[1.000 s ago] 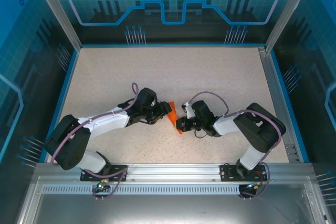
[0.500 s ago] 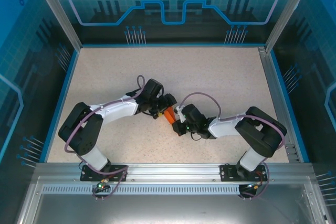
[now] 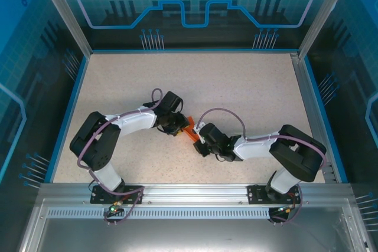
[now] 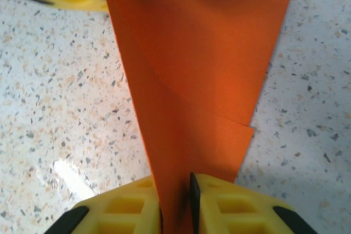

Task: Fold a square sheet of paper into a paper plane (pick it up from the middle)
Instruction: Fold the wing for the fifth time at the center of the table.

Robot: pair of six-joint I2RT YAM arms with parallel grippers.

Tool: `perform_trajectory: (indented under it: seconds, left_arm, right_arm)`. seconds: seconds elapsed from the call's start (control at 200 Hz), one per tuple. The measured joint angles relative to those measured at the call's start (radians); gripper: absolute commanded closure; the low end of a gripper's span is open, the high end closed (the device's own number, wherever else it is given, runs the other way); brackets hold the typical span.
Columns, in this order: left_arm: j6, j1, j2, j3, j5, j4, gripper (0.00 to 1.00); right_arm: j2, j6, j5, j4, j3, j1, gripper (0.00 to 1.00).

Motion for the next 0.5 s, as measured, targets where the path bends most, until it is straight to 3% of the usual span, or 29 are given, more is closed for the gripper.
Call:
perform_trajectory:
  seconds: [0.145,0.5]
  left_arm:
    - [-0.003,0.000,0.000,0.000,0.001,-0.001,0.83]
    - [-0.002,0.001,0.000,0.000,0.001,0.000,0.85]
  right_arm:
    - [-0.037,-0.023,0.008,-0.037,0.000,0.009,0.72]
    - [-0.030,-0.066,0.071,-0.129,0.075,0.050,0.76]
